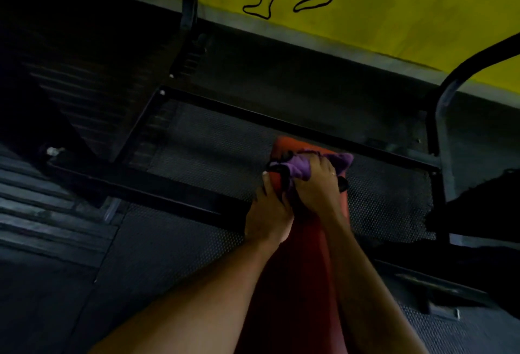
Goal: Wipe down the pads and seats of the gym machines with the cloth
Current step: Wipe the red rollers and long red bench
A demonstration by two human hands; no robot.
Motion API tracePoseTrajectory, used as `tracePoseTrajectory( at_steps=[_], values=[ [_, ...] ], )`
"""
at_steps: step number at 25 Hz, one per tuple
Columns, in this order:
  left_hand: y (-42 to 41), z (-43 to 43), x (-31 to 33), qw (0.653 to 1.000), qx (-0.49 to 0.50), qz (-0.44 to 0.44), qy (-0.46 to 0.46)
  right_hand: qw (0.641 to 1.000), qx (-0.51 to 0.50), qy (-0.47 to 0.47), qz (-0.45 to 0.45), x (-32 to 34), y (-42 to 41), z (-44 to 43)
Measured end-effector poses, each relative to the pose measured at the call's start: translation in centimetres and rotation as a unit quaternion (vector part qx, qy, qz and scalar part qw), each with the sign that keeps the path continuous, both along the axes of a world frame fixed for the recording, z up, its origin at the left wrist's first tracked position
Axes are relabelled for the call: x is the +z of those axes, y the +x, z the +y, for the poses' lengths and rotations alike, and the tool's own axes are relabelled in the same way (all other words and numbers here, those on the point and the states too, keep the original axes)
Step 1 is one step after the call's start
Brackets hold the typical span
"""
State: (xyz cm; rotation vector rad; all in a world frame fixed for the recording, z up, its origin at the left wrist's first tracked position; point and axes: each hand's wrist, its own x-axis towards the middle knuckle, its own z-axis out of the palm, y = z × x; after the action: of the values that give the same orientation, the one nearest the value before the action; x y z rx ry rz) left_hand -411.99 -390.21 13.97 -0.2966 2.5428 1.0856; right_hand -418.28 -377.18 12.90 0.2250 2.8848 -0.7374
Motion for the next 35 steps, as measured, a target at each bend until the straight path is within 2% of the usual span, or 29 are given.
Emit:
tracePoseTrajectory(
  at_steps=[2,4,7,9,12,14,15,19,21,22,26,30,33,34,35],
  values=[
    [-0.1,-0.1,-0.1,1.000,-0.002,-0.019,0.013,0.998,-0.041,0.051,-0.020,0.0,-0.6,-0.8],
    [-0.2,-0.2,0.0,0.999,0.006,-0.027,0.034,0.996,-0.056,0.061,-0.039,0.9,-0.8,-2.0],
    [0.6,-1.0,0.1,0.993,0.017,0.009,0.116,1.000,0.007,0.002,-0.012,2.6,2.8,-1.3],
    [1.9,-1.6,0.3,0.988,0.029,-0.005,0.153,0.999,0.033,-0.016,-0.004,3.2,6.5,0.5],
    [3.5,-1.9,0.4,0.991,0.044,-0.032,0.121,0.998,0.016,0.035,-0.057,3.5,5.8,1.3],
    [4.4,-1.7,0.9,0.993,0.050,-0.018,0.108,0.988,-0.042,0.078,-0.123,3.8,3.3,-1.0],
    [4.9,-1.6,1.1,0.993,0.052,-0.005,0.102,0.986,-0.031,0.088,-0.137,4.1,2.8,-2.3],
    [7.1,-2.2,1.4,0.993,0.064,0.013,0.098,0.983,0.160,0.049,-0.077,4.6,6.7,-2.3],
    [8.1,-2.1,1.6,0.995,0.066,0.006,0.075,0.975,0.212,0.014,-0.072,5.3,7.9,0.4],
    [8.4,-1.9,1.9,0.996,0.067,-0.005,0.060,0.973,0.218,0.018,-0.075,5.4,7.2,1.0],
    [9.5,-2.0,2.5,0.996,0.074,-0.013,0.043,0.981,0.120,0.103,-0.110,4.7,3.5,-2.8],
    [11.1,-2.1,2.4,0.997,0.081,0.006,0.002,0.953,0.250,0.146,-0.092,5.3,6.7,-6.8],
    [11.4,-1.9,2.9,0.995,0.098,0.000,-0.012,0.950,0.225,0.161,-0.145,3.3,4.9,-9.2],
    [11.4,-1.8,2.8,0.995,0.098,0.005,-0.007,0.959,0.189,0.148,-0.153,2.8,3.9,-8.9],
    [11.5,-1.9,2.7,0.995,0.096,0.003,0.002,0.969,0.171,0.136,-0.117,3.0,2.9,-7.2]
  ],
)
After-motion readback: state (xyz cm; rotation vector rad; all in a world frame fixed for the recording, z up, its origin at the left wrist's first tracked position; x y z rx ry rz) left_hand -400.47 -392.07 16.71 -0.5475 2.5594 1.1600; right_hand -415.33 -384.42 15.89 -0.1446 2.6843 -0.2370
